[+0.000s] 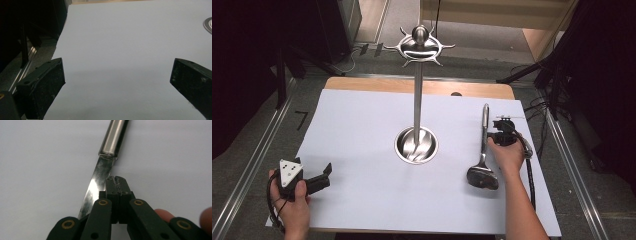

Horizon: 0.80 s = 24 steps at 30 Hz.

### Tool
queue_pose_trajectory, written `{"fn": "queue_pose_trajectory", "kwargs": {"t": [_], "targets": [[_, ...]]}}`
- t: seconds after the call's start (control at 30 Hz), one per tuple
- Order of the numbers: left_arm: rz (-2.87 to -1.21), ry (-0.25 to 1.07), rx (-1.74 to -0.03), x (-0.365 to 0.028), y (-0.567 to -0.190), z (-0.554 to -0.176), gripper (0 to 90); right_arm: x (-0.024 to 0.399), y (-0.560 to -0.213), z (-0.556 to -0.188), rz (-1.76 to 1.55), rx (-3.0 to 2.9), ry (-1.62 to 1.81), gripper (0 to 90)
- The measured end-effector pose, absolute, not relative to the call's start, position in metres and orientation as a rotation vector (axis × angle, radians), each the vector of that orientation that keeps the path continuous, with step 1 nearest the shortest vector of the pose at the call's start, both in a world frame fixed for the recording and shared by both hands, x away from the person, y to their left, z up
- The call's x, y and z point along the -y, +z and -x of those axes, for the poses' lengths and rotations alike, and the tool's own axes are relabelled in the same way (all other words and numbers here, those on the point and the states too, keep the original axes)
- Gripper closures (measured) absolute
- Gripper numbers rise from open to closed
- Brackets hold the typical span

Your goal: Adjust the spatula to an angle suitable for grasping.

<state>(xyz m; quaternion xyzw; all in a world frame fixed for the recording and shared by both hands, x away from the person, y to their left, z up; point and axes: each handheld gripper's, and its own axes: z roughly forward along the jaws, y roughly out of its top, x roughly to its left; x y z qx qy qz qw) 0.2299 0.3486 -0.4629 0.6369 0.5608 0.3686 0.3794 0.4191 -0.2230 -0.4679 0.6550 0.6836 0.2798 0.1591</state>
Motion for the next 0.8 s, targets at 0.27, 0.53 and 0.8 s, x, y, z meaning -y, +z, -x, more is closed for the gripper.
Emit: {"fn": "queue_pose_trajectory", "kwargs": {"t": [0.27,0.53,0.8], "targets": [[-1.626,0.940,-1.429,-0.349,-0.463,-0.230,0.2,0.217,-0.465,-0.415,-1.835,-1.986,0.835,90.0],[-1.625,0.942,-1.429,-0.349,-0.463,-0.230,0.2,0.220,-0.450,-0.404,-1.819,-1.976,0.866,85.8],[-1.623,0.943,-1.427,-0.348,-0.463,-0.229,0.2,0.217,-0.439,-0.391,-1.802,-2.016,0.835,57.4]]}}
